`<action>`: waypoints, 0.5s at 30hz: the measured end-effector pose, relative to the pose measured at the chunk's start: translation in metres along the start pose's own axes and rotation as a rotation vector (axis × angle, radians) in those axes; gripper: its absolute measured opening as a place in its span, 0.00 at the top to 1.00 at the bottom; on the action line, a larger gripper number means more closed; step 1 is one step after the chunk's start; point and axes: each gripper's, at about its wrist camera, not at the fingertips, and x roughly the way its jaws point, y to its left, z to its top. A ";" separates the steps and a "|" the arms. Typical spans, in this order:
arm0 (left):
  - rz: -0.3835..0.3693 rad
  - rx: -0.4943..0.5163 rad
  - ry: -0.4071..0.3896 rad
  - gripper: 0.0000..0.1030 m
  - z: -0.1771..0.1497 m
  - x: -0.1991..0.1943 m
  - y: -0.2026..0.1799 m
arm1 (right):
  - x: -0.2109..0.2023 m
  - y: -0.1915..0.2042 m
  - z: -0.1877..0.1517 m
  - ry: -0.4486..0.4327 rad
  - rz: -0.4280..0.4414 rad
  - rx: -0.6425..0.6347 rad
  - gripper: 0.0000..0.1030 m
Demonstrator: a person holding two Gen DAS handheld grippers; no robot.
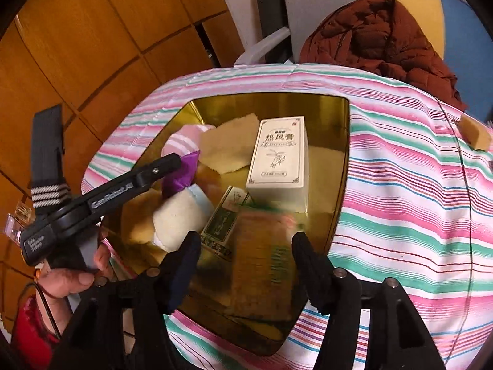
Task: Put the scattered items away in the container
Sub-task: 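Open both grippers to drop the snack bar and packet into the tray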
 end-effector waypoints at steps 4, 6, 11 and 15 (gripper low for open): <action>-0.019 -0.041 -0.035 0.53 -0.003 -0.012 -0.002 | -0.010 -0.005 -0.002 -0.028 0.010 0.018 0.39; -0.034 -0.046 -0.043 0.53 -0.004 -0.016 -0.006 | -0.017 -0.008 -0.004 -0.052 0.005 0.022 0.39; -0.081 -0.029 -0.050 0.53 -0.010 -0.022 -0.024 | -0.035 -0.022 -0.005 -0.100 -0.021 0.044 0.39; -0.128 0.005 -0.030 0.53 -0.016 -0.023 -0.049 | -0.048 -0.042 -0.007 -0.120 -0.052 0.070 0.39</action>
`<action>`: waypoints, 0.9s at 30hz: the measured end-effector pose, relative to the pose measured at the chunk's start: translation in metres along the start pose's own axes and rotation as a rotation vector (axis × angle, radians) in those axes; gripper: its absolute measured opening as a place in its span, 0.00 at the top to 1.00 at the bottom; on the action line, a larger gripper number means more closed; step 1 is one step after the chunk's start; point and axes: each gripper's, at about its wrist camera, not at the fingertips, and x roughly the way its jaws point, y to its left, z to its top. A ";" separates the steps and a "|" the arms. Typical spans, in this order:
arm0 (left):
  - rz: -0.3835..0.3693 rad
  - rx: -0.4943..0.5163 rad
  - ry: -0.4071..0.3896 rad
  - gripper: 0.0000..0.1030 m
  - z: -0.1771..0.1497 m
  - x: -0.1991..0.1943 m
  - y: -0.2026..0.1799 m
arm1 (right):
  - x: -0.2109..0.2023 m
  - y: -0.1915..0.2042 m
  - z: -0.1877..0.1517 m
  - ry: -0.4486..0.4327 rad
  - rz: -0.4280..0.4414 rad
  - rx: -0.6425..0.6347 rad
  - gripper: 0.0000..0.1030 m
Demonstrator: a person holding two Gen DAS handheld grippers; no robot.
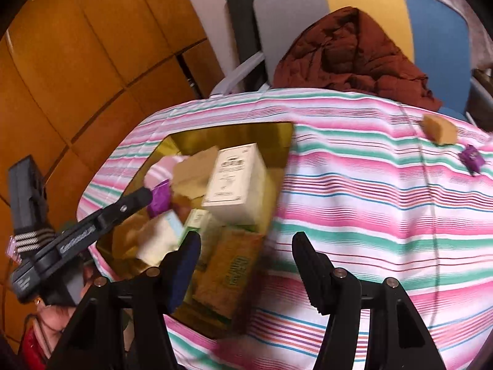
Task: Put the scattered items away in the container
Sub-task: 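Open both grippers to drop the snack bar and packet into the tray, then move both grippers back toward the yellow sock and tan sponge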
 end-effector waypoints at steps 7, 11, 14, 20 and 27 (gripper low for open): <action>-0.048 0.123 0.036 0.53 -0.015 0.008 -0.053 | -0.024 -0.057 -0.004 -0.028 -0.084 0.092 0.37; -0.075 0.170 0.072 0.53 -0.027 0.014 -0.077 | -0.041 -0.096 -0.009 -0.023 -0.140 0.135 0.37; -0.107 0.208 0.099 0.53 -0.037 0.017 -0.096 | -0.063 -0.133 -0.013 -0.039 -0.229 0.182 0.35; -0.156 0.302 0.132 0.53 -0.056 0.021 -0.134 | -0.118 -0.221 -0.028 -0.054 -0.475 0.356 0.21; -0.203 0.350 0.169 0.53 -0.073 0.024 -0.162 | -0.155 -0.310 -0.047 -0.022 -0.587 0.641 0.16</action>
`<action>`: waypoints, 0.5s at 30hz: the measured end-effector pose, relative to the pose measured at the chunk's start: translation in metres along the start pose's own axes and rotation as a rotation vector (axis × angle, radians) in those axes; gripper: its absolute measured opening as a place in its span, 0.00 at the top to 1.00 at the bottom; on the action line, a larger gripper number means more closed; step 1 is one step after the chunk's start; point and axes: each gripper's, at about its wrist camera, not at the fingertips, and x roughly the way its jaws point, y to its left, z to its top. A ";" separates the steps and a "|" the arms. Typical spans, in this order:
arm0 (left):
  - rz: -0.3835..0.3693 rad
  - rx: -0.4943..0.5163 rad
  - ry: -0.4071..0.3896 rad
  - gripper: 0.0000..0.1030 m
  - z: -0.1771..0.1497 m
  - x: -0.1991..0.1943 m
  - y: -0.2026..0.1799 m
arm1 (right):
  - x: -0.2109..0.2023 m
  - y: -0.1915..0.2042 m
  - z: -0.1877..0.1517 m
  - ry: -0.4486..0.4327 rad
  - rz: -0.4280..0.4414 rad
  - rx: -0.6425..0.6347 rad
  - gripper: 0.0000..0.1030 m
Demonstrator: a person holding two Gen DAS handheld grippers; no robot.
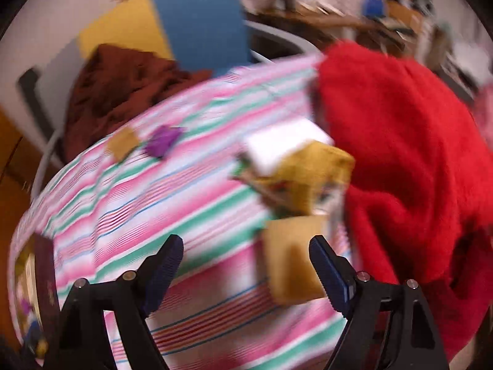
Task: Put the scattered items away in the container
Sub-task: 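Move both grippers back toward the yellow sock and tan sponge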
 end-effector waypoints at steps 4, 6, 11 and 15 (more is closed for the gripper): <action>-0.001 0.018 0.010 0.53 -0.004 0.002 -0.007 | 0.020 -0.020 0.008 0.082 0.002 0.073 0.11; -0.001 0.012 0.016 0.53 -0.005 0.004 -0.008 | 0.033 -0.017 0.004 0.148 0.069 0.079 0.09; 0.001 0.012 0.022 0.53 -0.006 0.007 -0.011 | -0.003 0.026 -0.001 0.059 0.390 -0.105 0.12; -0.008 0.014 0.029 0.53 -0.007 0.008 -0.013 | -0.035 0.021 0.016 -0.156 0.215 -0.118 0.11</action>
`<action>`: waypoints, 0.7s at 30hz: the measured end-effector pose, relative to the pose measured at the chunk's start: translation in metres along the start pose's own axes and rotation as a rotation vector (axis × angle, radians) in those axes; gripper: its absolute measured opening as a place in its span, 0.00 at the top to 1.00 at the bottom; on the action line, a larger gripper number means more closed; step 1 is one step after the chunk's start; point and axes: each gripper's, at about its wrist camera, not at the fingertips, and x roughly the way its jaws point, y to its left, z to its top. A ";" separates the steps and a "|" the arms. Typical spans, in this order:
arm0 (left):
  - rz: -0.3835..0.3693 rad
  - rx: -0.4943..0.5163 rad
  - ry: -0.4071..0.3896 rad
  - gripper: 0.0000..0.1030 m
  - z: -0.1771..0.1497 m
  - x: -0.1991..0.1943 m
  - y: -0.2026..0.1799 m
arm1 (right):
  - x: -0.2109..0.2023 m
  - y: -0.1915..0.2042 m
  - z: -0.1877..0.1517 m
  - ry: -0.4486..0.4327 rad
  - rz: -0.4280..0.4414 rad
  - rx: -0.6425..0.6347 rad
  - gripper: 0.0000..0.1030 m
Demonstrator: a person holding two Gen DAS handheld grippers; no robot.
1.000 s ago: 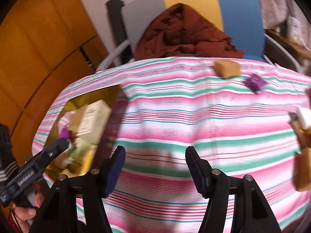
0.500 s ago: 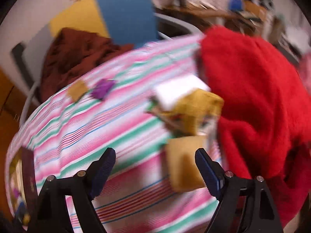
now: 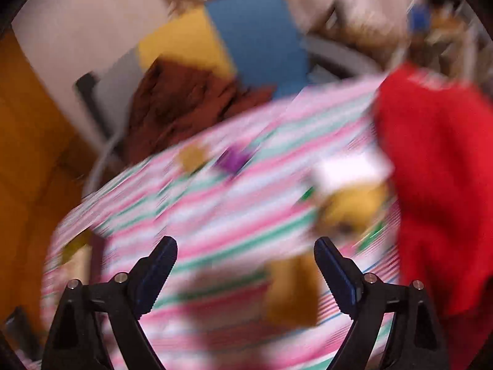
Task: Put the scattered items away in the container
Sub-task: 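Move both grippers back toward the yellow sock and tan sponge, then grasp the yellow knit sock with right gripper while left gripper grasps tan sponge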
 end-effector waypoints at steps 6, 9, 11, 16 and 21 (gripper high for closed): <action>-0.014 0.002 0.022 0.53 -0.003 0.005 -0.005 | 0.026 -0.065 0.026 0.059 -0.248 0.178 0.12; -0.017 0.023 0.032 0.53 -0.004 0.009 -0.012 | 0.044 -0.081 0.024 0.121 -0.222 0.211 0.22; -0.016 0.042 0.040 0.53 -0.004 0.012 -0.017 | 0.056 -0.082 0.022 0.149 -0.211 0.203 0.25; -0.018 0.080 0.067 0.53 -0.005 0.021 -0.030 | 0.077 -0.086 0.009 0.163 -0.124 0.212 0.47; -0.015 0.120 0.081 0.53 -0.001 0.036 -0.045 | 0.080 -0.087 0.009 0.112 -0.061 0.220 0.54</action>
